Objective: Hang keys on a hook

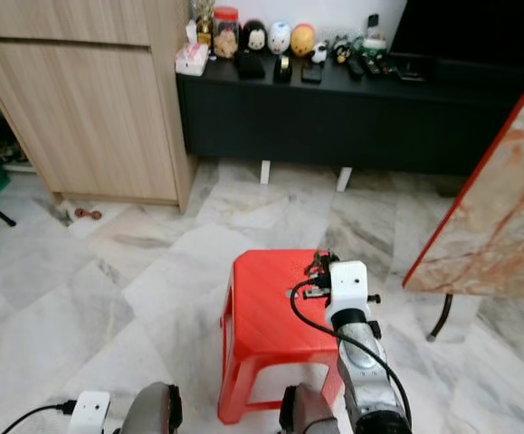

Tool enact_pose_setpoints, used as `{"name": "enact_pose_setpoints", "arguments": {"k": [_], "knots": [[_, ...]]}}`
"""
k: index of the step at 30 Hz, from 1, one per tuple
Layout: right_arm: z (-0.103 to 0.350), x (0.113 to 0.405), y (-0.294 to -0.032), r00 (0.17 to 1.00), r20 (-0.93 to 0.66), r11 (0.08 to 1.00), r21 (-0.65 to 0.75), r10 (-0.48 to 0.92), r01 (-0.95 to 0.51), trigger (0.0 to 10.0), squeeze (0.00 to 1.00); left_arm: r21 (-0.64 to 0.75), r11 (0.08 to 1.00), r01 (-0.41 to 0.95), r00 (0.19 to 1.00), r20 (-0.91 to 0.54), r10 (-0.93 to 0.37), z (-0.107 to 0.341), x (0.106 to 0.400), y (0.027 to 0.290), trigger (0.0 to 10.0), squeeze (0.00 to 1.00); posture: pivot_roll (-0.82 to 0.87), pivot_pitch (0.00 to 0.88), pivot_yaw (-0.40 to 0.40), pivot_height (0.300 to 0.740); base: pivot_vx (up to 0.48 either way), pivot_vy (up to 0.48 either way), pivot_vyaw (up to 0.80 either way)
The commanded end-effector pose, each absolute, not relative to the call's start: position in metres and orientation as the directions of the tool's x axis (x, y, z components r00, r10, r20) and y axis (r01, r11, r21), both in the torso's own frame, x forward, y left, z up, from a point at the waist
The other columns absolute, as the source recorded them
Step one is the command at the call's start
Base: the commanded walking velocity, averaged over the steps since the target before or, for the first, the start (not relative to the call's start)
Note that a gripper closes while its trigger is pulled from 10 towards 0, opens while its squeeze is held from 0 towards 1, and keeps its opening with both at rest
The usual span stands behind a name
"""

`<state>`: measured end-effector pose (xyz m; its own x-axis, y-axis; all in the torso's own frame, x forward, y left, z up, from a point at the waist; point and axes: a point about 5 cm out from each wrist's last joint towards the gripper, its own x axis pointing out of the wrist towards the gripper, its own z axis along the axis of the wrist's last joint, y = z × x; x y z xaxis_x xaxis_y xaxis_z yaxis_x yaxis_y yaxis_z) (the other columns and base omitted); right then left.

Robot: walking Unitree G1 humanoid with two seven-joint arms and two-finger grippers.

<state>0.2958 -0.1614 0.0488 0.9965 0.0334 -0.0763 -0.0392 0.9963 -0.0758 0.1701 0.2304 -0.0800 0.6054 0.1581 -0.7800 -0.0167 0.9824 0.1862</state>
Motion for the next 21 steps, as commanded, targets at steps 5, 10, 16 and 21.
{"name": "enact_pose_setpoints", "arguments": {"k": [5, 10, 16, 21], "knots": [[0.0536, 0.2981, -0.1646, 0.998, -0.065, 0.997, -0.066, 0.02, -0.025, 10.0, 0.0, 0.14, 0.99, 0.019, 0.629, -0.771, 0.097, -0.0812, 0.175, 0.2118, 10.0, 0.0, 0.09, 0.05, -0.103, 0.612, -0.287, 0.0, 0.0], [0.0545, 0.2992, -0.1647, 0.998, -0.062, 0.998, -0.06, 0.019, -0.023, 10.0, 0.0, 0.14, 0.99, 0.015, 0.636, -0.765, 0.099, -0.08, 0.177, 0.2122, 10.0, 0.0, 0.09, 0.054, -0.101, 0.612, -0.049, 0.0, 0.0], [0.0588, 0.299, -0.1665, 1.0, -0.029, 0.999, -0.044, 0.01, -0.012, 10.0, 0.0, 0.14, 0.99, 0.014, 0.64, -0.762, 0.099, -0.0793, 0.1783, 0.2126, 10.0, 0.0, 0.09, 0.053, -0.098, 0.616, 0.0, 0.0, 0.0], [0.0597, 0.2992, -0.1657, 1.0, -0.024, 0.999, -0.044, 0.017, -0.018, 10.0, 0.0, 0.139, 0.99, 0.017, 0.641, -0.762, 0.096, -0.0792, 0.1784, 0.2124, 10.0, 0.0, 0.09, 0.045, -0.096, 0.645, 0.0, 0.0, 0.0]]}}
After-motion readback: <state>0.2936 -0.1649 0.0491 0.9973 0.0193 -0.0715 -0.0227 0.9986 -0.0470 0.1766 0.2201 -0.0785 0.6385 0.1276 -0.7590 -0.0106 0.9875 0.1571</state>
